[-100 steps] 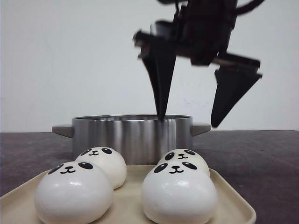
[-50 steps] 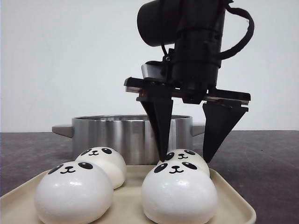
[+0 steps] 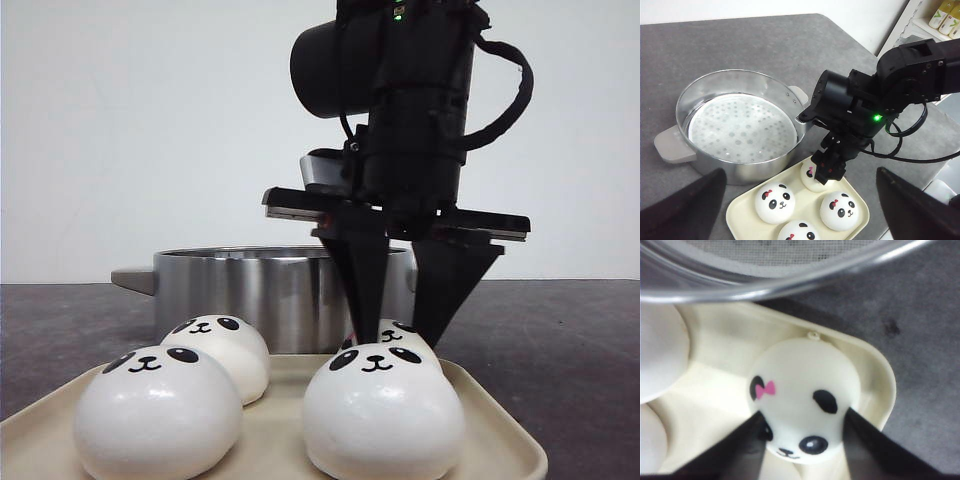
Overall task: Steam buns
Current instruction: 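Lower the right gripper onto the panda bun farthest from the robot on the tray, then lift the bun with the right gripper and release it into the pot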
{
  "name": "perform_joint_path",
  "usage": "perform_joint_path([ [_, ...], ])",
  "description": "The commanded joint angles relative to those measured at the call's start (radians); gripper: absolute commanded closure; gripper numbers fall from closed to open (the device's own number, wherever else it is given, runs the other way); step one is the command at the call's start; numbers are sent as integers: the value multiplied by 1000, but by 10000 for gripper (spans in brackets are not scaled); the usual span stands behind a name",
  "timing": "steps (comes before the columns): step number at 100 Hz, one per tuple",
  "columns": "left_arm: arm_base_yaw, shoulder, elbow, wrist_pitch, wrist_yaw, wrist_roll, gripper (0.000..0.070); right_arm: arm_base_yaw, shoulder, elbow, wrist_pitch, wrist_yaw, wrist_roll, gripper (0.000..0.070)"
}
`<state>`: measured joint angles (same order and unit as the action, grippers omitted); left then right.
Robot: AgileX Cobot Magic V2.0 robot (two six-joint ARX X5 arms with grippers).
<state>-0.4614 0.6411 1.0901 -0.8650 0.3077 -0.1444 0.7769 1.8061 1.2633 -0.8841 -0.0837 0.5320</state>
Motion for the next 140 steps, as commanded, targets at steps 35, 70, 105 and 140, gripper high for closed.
perform_joint_path([
  [35, -6, 4, 15, -9, -65, 12, 115, 47, -115, 48, 33, 29, -19, 699],
  [70, -6, 4, 15, 0, -68, 12, 115, 106, -291, 276, 59, 101, -57, 700],
  [105, -6, 4, 15, -2, -68, 9, 115, -83, -18, 572, 44, 64, -134, 700],
  [140, -10, 4, 15, -3, -68, 9, 115, -176, 282, 649, 21, 83, -123, 700],
])
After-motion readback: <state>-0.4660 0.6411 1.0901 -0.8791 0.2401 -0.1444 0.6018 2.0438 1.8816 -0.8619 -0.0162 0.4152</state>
